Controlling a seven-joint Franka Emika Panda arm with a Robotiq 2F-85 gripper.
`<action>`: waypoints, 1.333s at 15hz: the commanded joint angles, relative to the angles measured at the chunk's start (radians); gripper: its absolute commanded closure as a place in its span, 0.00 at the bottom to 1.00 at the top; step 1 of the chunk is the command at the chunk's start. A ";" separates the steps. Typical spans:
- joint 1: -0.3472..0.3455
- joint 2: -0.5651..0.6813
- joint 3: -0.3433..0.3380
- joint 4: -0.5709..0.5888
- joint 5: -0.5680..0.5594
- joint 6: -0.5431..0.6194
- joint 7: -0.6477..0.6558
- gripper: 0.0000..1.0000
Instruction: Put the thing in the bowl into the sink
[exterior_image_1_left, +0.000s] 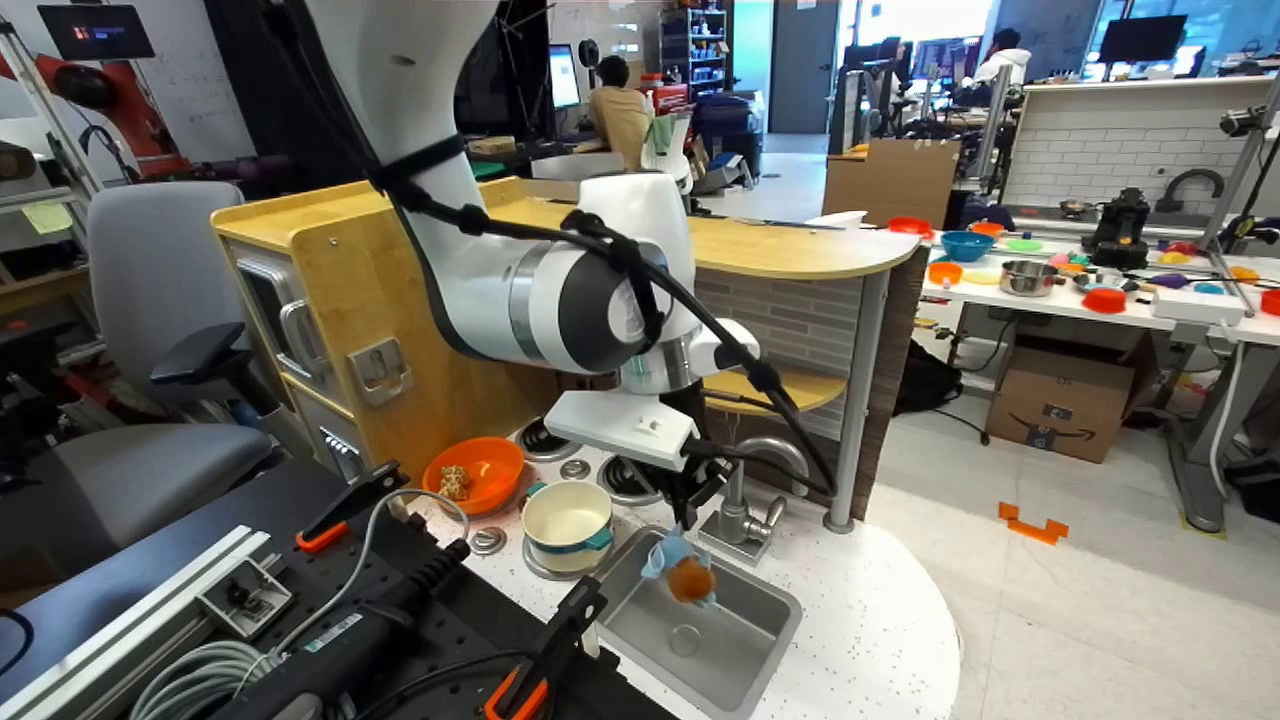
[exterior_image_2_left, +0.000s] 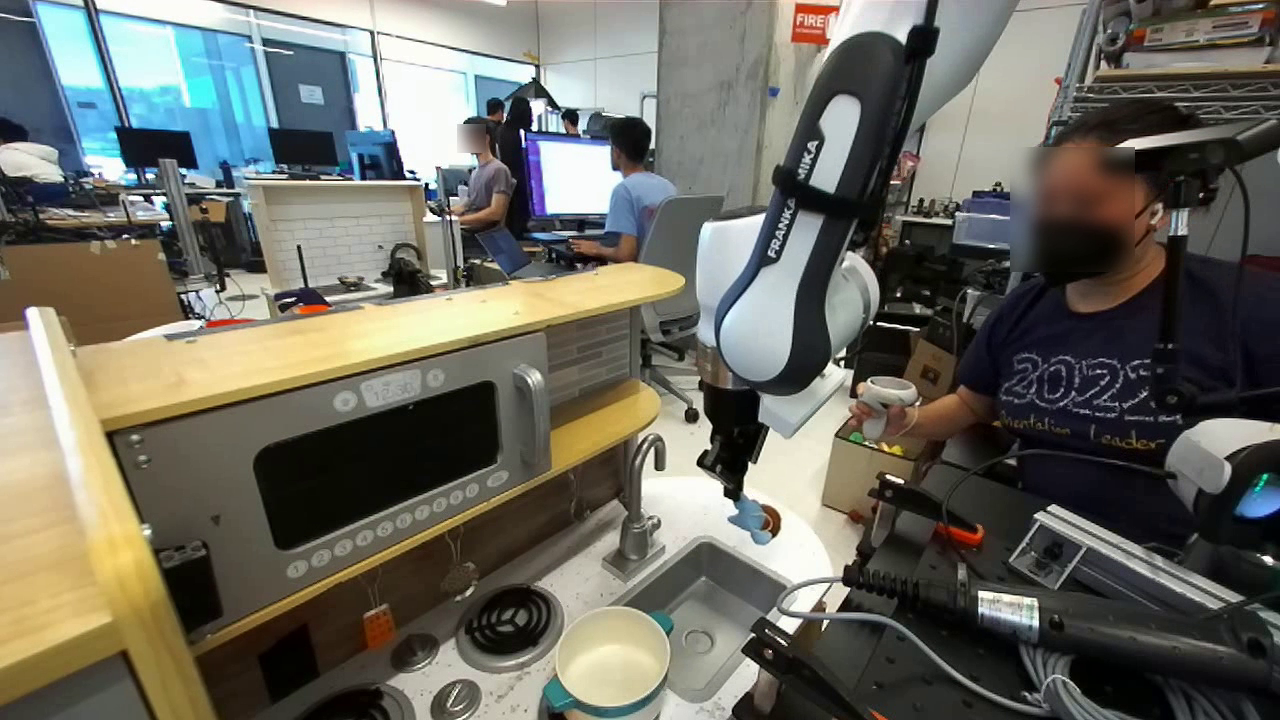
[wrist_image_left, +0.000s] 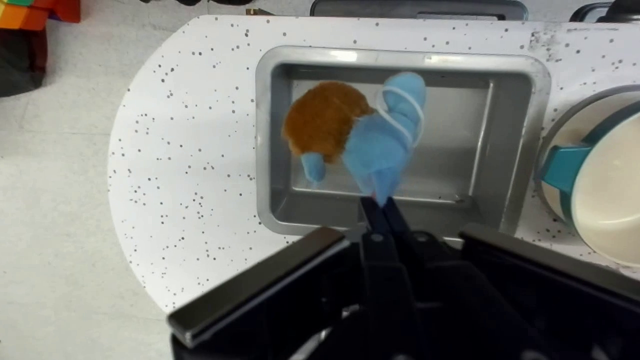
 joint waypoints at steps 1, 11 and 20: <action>0.055 0.138 -0.049 0.101 -0.015 0.039 0.032 1.00; 0.180 0.412 -0.143 0.321 0.006 0.081 0.107 0.98; 0.220 0.450 -0.153 0.349 0.001 0.086 0.108 0.23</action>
